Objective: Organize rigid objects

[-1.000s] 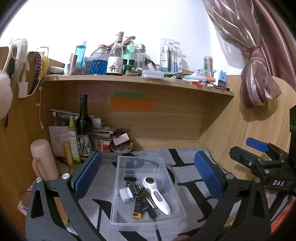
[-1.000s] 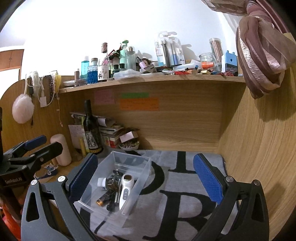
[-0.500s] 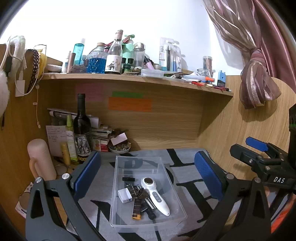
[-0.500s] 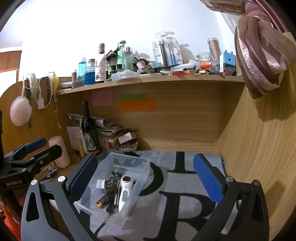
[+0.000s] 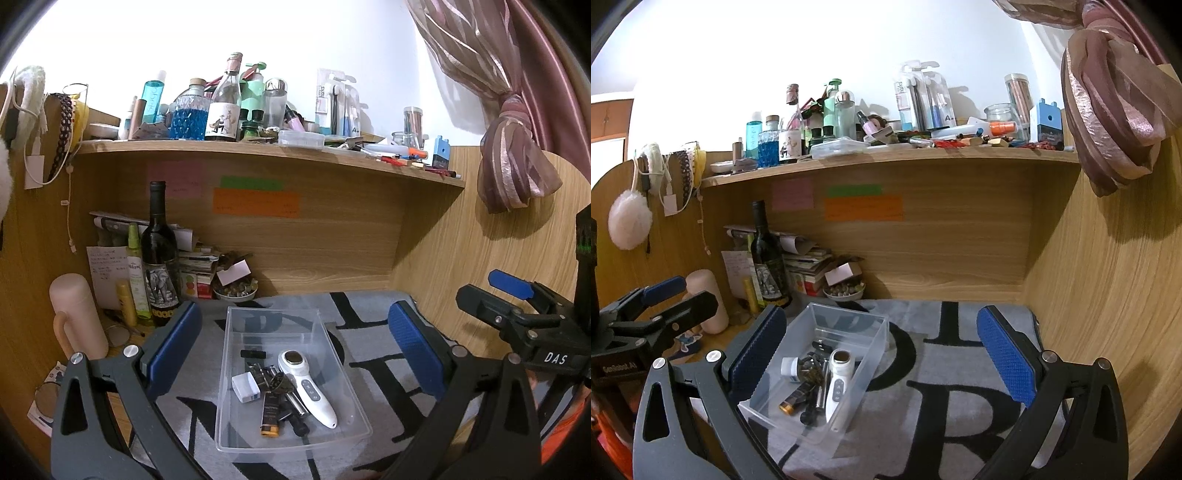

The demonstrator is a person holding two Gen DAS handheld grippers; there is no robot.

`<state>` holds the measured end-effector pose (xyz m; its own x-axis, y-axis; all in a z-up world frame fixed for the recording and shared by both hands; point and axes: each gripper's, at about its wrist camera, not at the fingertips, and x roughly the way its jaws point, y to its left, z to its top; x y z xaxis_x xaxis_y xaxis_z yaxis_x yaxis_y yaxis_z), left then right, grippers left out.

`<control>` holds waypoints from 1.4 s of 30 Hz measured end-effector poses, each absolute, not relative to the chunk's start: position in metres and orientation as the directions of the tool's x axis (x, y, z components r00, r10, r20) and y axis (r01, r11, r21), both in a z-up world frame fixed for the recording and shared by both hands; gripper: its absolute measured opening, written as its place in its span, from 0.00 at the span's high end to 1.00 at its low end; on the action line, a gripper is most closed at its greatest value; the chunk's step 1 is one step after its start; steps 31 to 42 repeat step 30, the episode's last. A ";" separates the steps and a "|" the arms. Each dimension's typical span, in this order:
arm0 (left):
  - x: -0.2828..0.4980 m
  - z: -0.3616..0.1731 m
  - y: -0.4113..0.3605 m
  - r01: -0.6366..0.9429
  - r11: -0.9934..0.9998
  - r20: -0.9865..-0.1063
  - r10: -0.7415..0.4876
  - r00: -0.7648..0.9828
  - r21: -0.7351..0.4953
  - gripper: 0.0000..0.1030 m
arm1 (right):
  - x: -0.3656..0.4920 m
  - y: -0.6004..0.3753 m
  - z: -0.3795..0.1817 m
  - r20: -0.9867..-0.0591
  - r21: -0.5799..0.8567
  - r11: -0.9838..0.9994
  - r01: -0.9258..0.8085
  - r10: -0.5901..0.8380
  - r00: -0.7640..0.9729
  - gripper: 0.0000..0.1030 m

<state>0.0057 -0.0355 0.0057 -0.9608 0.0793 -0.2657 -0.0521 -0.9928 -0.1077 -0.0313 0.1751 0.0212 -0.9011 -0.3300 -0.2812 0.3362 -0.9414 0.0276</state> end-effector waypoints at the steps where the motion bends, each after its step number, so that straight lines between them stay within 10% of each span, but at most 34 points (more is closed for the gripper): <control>1: 0.006 0.006 -0.035 -0.051 -0.993 -0.264 0.078 -0.961 -0.107 0.01 | -0.032 0.175 0.021 -0.281 0.027 -0.941 0.338 -0.331 -0.901 0.00; 42: -0.008 0.004 -0.042 -0.051 -0.992 -0.272 0.082 -0.959 -0.119 0.01 | -0.044 0.170 0.018 -0.305 0.016 -0.936 0.352 -0.340 -0.890 0.00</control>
